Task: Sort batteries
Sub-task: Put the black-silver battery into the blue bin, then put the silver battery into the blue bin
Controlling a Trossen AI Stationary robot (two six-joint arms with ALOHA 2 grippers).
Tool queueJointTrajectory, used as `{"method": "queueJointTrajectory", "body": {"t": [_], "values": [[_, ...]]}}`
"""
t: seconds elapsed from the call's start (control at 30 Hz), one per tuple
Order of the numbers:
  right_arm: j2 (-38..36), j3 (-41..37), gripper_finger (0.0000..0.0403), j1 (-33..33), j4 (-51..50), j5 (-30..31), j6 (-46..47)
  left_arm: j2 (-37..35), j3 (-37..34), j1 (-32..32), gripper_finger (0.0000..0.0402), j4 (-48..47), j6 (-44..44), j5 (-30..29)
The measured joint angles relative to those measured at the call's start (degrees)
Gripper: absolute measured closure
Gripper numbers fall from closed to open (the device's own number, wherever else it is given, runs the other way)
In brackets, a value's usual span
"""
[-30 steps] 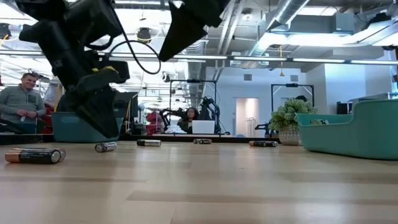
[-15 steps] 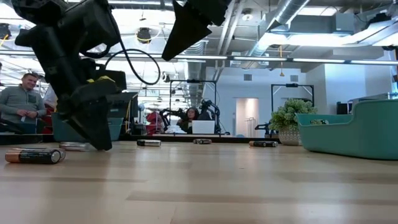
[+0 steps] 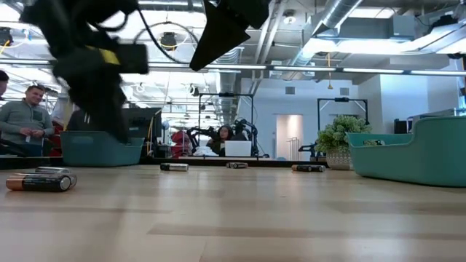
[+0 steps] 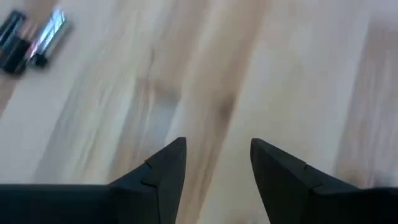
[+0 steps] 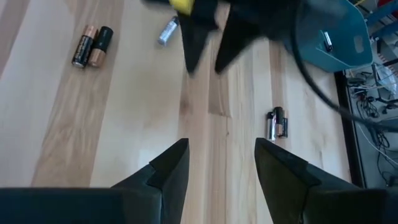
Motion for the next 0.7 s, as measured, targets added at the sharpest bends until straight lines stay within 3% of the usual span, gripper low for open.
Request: {"method": "queueJointTrajectory", "body": {"t": [0.1,0.3,0.53,0.7], "values": [[0.0,0.0,0.0207,0.4,0.07,-0.02,-0.8,-2.62,2.67,-2.94,0.0228,-9.17,3.55,0.26],[0.0,0.0,0.0207,1.01,0.0,-0.09,-1.3,-3.27,3.81,-8.86,0.0218,-16.27,6.88,1.1],[0.0,0.0,0.0207,0.84,-0.02,-0.11,-1.33,3.99,3.9,-12.48,0.0176,-17.19,6.01,6.26],[0.0,0.0,0.0207,0.86,-0.05,-0.11,-1.36,10.3,3.88,-13.4,0.0167,-17.36,5.16,7.88]]}}
